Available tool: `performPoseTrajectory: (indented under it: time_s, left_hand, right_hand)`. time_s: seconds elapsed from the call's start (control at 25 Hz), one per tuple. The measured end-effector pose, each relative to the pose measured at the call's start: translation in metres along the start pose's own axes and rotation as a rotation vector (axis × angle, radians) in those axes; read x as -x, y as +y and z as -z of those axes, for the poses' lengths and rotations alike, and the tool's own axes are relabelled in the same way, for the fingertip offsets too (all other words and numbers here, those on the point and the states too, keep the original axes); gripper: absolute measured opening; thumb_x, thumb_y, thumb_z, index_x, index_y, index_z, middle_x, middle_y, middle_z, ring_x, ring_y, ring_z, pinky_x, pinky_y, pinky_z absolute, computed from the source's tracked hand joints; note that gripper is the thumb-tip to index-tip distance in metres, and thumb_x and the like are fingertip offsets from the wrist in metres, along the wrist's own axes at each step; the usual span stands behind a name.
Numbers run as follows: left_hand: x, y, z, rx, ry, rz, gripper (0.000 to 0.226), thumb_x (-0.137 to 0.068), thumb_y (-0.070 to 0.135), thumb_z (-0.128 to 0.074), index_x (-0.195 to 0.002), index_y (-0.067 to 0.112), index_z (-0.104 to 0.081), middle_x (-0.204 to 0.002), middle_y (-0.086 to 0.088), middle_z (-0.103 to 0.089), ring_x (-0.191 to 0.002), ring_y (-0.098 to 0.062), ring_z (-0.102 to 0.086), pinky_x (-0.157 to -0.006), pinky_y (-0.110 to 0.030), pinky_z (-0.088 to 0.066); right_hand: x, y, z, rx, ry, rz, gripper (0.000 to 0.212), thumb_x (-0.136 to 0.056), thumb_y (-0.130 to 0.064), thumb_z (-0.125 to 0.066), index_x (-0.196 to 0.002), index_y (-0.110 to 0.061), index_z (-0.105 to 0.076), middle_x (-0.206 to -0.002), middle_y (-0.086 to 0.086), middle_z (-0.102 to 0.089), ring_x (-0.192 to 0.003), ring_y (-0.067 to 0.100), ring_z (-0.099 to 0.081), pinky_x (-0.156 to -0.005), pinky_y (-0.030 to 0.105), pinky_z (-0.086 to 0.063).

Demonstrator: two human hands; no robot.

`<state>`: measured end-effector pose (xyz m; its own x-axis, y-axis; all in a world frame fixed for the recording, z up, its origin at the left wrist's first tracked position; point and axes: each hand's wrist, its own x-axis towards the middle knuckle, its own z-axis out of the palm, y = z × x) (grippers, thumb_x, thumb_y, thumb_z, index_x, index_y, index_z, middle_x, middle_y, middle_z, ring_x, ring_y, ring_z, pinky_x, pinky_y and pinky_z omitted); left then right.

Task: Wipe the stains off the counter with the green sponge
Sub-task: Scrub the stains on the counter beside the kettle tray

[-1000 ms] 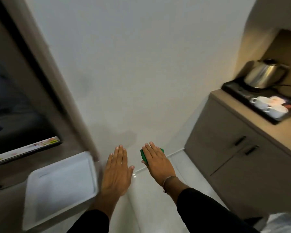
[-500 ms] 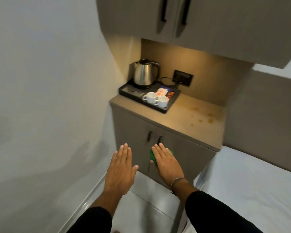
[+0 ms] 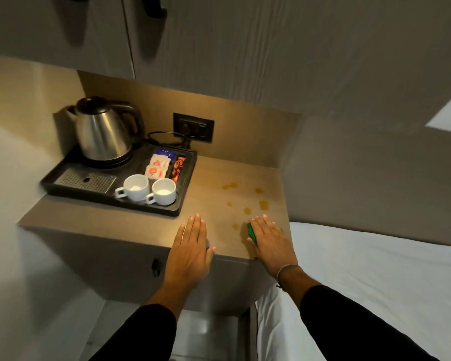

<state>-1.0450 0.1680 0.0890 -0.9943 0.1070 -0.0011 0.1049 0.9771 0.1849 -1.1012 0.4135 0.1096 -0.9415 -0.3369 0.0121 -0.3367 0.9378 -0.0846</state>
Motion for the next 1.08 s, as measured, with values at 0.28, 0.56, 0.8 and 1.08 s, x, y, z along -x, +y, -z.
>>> performPoseTrajectory:
  time_s: [0.28,0.56,0.8,1.08]
  left_hand:
    - [-0.069,-0.043,-0.028,0.073,-0.058,-0.021,0.077,-0.107,0.051,-0.032,-0.163,0.004,-0.007,-0.175,-0.018,-0.006,-0.161,-0.031,-0.002,-0.131,-0.049,-0.014]
    - [-0.072,-0.047,-0.039,0.076,-0.058,-0.027,0.076,-0.106,0.052,-0.023,-0.164,0.007,-0.002,-0.175,-0.016,-0.002,-0.161,-0.029,0.002,-0.13,-0.05,-0.016]
    - [-0.07,-0.049,-0.04,0.099,-0.039,-0.032,0.076,-0.106,0.055,-0.015,-0.164,0.009,0.001,-0.175,-0.013,0.001,-0.161,-0.027,0.005,-0.132,-0.047,-0.008]
    - [-0.068,-0.048,-0.046,0.134,0.035,-0.031,0.074,-0.107,0.053,-0.023,-0.165,0.011,-0.005,-0.176,-0.011,-0.005,-0.161,-0.024,0.002,-0.13,-0.043,-0.005]
  right_hand:
    - [-0.038,-0.026,-0.043,-0.035,-0.046,-0.059,0.069,-0.104,-0.067,-0.03,-0.161,-0.029,-0.027,-0.17,-0.005,-0.024,-0.159,0.026,-0.011,-0.127,0.058,-0.01]
    - [-0.065,-0.023,-0.054,-0.072,-0.011,-0.04,0.061,-0.106,-0.056,-0.026,-0.162,-0.031,-0.027,-0.17,-0.007,-0.025,-0.159,0.022,-0.01,-0.126,0.058,-0.013]
    - [-0.03,0.011,-0.054,-0.043,-0.091,0.199,0.063,-0.107,-0.061,-0.017,-0.164,-0.035,-0.012,-0.172,-0.009,-0.019,-0.16,0.014,-0.003,-0.126,0.057,-0.015]
    - [-0.097,0.02,-0.047,-0.121,-0.035,0.032,0.058,-0.11,-0.049,-0.031,-0.164,-0.031,-0.015,-0.171,-0.01,-0.015,-0.16,0.018,-0.005,-0.128,0.051,-0.006]
